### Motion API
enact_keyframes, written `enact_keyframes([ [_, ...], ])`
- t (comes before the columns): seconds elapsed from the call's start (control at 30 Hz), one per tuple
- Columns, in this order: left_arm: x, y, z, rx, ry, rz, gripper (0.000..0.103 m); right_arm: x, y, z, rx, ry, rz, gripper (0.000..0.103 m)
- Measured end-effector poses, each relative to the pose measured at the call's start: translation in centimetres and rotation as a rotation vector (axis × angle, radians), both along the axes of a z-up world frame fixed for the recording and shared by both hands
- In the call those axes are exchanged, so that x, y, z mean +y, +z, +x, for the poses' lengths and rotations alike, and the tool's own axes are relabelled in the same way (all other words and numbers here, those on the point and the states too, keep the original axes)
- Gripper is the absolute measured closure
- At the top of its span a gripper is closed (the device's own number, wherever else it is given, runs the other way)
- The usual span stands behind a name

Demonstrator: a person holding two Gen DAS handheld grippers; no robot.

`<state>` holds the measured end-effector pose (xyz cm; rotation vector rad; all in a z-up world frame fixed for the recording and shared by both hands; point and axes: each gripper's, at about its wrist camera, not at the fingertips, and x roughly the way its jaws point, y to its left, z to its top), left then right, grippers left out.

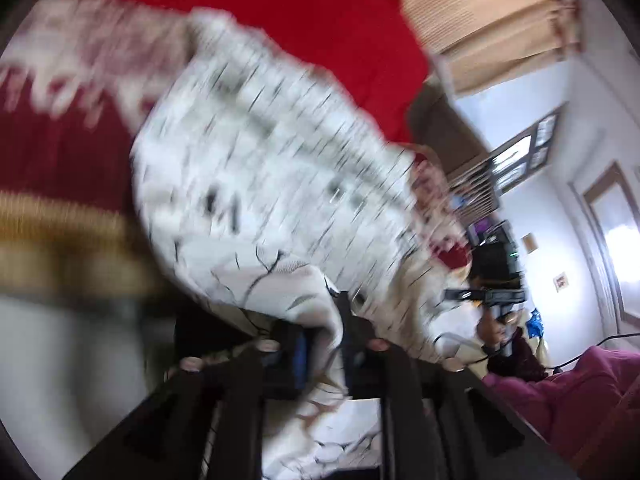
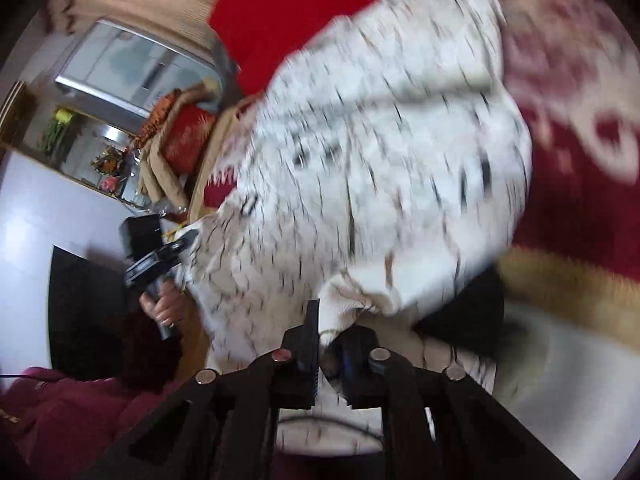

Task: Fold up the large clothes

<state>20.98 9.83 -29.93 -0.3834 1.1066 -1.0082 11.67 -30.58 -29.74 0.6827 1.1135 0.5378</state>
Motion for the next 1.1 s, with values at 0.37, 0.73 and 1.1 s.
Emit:
enact_keyframes([
  [0.37,-0.5,-0.8,-2.1,-0.006,0.036,0.068,0.095,2.1,-1.1,-0.7,-0.027,0.042,-0.097,0.093],
  [0.73,-1.6,9.5,4.2,-0.2,0.061,-0.068,0.098,-1.3,6.6,4.6,-0.242,-0.105,-0.055,0.097],
  [1.1,-3.2,10.2,12.0,-0.154,0.088,-0.04,0.098,-9.8,9.1,11.2,-0.201,-0.235,-0.045,0.093],
])
